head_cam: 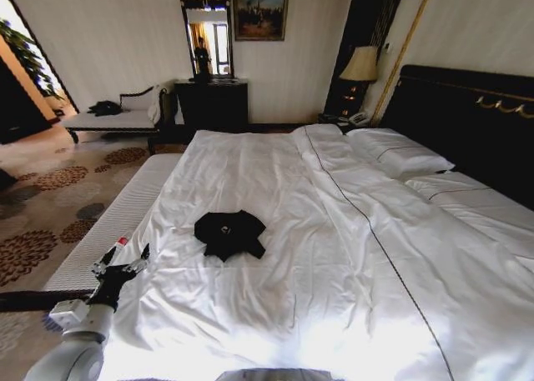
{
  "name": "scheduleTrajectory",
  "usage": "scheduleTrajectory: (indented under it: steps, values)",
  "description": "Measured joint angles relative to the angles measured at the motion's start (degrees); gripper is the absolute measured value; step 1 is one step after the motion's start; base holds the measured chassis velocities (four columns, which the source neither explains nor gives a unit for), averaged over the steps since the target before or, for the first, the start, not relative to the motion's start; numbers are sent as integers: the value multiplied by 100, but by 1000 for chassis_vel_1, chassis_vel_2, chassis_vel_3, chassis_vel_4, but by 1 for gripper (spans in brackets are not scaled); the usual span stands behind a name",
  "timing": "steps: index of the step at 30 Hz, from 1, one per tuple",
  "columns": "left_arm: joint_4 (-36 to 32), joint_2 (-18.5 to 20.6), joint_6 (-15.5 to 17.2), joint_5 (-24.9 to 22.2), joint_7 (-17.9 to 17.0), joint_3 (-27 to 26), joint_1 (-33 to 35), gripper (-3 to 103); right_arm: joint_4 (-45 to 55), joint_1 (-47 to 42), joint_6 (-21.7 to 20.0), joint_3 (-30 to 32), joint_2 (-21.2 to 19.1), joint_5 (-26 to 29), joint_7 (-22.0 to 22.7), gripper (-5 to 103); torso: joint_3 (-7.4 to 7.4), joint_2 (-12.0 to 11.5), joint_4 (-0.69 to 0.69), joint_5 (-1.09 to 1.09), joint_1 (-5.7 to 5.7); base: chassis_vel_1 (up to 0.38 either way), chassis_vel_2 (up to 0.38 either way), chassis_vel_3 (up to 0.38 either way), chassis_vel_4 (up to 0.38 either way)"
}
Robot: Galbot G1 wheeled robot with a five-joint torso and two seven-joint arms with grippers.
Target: Fold the clothes on the bed.
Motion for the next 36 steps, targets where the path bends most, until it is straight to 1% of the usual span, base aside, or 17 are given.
scheduleTrajectory:
  steps: [1,11,18,19,20,21,22,23,24,25,27,29,31,32,33,35,36]
  values:
    - [-21,3,13,4,-7,9,9,99,-285,93,21,52,-120,-1,-2,1,0,0,-1,-1,0,0,0,0,0]
    - [-15,-36,17,59,-10,73,18,98,-1309,330,181,73,-538,-9,-9,1,0,-1,-1,-1,0,0,0,0,0]
    - [15,-37,14,59,-10,55,25,98,-1704,446,270,56,-579,-50,-11,1,-1,-1,-2,-1,-1,0,0,0,0]
    - [22,-36,12,58,-10,44,29,95,-1780,461,298,47,-591,-78,-11,1,-1,0,-2,-1,-1,0,0,0,0]
    - [24,-35,9,56,-10,37,29,95,-1813,462,313,44,-596,-89,-11,1,0,0,-2,-1,-1,0,0,0,0]
    - [30,-39,7,53,-10,31,27,97,-1816,462,313,43,-596,-87,-11,-2,-1,0,-2,-1,-1,0,0,0,0]
    - [37,-47,3,53,-10,27,21,98,-1812,456,315,44,-582,-80,4,2,0,0,-4,-4,-1,0,0,0,0]
    - [37,-47,3,53,-10,27,21,98,-1812,456,315,44,-582,-80,4,2,0,0,-4,-4,-1,0,0,0,0]
    - [46,-61,-1,51,-9,27,18,98,-1798,443,317,48,-552,-70,37,2,0,0,-18,-13,-1,0,0,0,0]
    - [51,-72,-6,51,-8,27,17,98,-1770,433,322,50,-516,-60,54,8,-1,0,-25,-13,-2,0,0,0,0]
    - [52,-89,-14,51,-1,30,21,98,-1698,413,334,56,-445,-44,72,18,-2,2,-30,-10,-4,-59,-42,-61,-48]
    - [52,-93,-16,51,0,30,23,99,-1688,409,338,56,-433,-42,73,18,-2,2,-29,-10,-4,-49,-37,-61,-43]
    - [47,-116,-21,52,2,23,36,99,-1621,348,442,41,-358,-18,69,29,-2,2,-9,-7,-5,0,0,0,0]
    - [47,-116,-21,52,2,23,36,99,-1621,348,442,41,-358,-18,69,29,-2,2,-9,-7,-5,0,0,0,0]
    - [36,-130,-24,51,2,9,46,99,-1606,313,480,33,-338,-15,57,35,-1,2,-5,-7,-4,0,0,0,0]
    - [19,-138,-35,46,6,-18,83,99,-1590,280,521,31,-313,-2,40,46,-1,1,-6,-4,-3,0,0,0,0]
    - [19,-138,-35,46,6,-18,83,99,-1590,280,521,31,-313,-2,40,46,-1,1,-6,-4,-3,0,0,0,0]
